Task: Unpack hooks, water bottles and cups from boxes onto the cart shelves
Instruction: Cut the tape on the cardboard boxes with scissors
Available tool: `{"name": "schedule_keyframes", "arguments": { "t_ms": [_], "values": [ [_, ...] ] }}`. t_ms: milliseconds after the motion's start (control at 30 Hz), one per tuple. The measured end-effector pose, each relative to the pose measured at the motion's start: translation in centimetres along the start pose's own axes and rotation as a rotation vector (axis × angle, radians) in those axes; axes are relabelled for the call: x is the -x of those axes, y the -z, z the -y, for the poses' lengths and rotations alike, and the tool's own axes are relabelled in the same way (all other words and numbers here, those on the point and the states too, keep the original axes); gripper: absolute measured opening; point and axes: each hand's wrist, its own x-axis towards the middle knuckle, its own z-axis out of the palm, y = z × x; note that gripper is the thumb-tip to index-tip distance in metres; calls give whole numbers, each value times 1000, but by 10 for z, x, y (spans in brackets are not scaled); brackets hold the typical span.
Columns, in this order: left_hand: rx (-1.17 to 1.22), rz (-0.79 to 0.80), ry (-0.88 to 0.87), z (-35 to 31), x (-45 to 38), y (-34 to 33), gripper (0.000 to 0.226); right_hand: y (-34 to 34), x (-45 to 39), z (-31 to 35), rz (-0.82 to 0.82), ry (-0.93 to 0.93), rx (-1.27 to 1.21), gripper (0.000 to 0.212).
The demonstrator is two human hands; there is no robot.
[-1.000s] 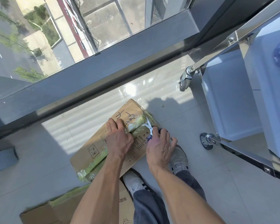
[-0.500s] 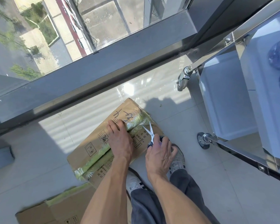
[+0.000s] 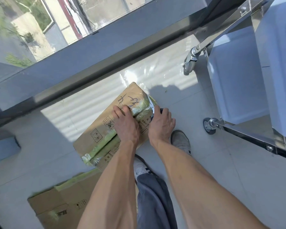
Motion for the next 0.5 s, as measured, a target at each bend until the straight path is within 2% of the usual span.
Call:
{"name": "schedule_keyframes", "arguments": {
  "t_ms": [133,300,500],
  "values": [
    [5,-24,12,0,-1,-3,48,-3,-1,3,4,-23,-59,46],
    [-8,-66,31,0,-3,1,44,-10,1,3,6,83,-8,47],
    [-16,-108,-5,5,0,16,36,-12,23,-13,-62,-7,-14,38]
  ]
}}
